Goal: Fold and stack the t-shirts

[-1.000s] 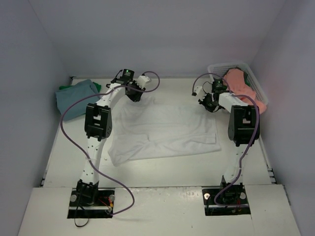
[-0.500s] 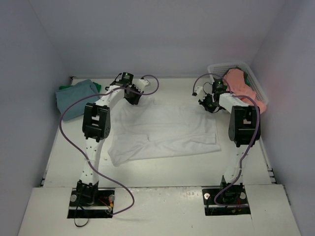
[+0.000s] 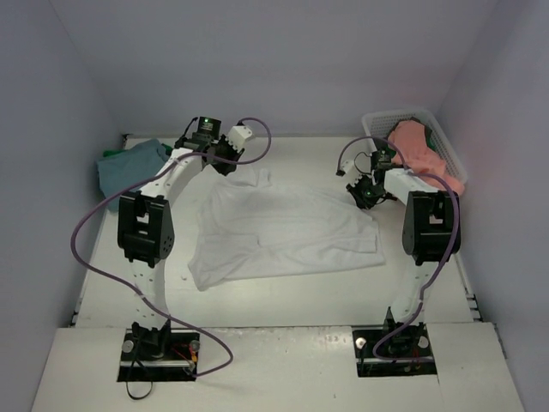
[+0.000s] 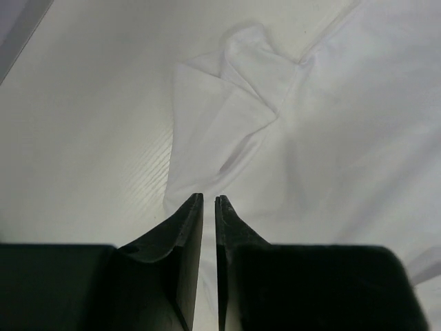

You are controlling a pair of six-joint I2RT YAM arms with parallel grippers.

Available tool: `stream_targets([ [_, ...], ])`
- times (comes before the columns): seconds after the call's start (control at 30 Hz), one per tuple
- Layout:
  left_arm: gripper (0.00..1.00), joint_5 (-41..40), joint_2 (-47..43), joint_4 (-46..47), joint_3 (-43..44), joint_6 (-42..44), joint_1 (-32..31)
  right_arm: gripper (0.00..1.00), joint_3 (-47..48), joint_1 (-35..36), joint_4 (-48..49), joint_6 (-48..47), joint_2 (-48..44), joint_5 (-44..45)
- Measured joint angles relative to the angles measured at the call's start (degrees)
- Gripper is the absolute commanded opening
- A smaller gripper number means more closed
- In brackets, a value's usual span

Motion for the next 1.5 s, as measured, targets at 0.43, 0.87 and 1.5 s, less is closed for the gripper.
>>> stream_targets([
  [0.43, 0.47, 0.7, -1.3, 1.9, -4.3, -0.4, 0.0, 0.0, -2.2, 0.4, -0.6, 1.2, -1.6, -0.7],
  [0.87, 0.5, 2.7, 10.4, 1.7, 2.0, -1.2, 0.0, 0.0, -2.3, 0.4, -0.6, 1.2, -1.6, -1.0],
  [1.5, 0.46, 0.1, 14.2, 4.4, 5.8, -1.0, 0.0, 0.0, -3.2, 0.4, 0.2, 1.2, -2.0, -2.1],
])
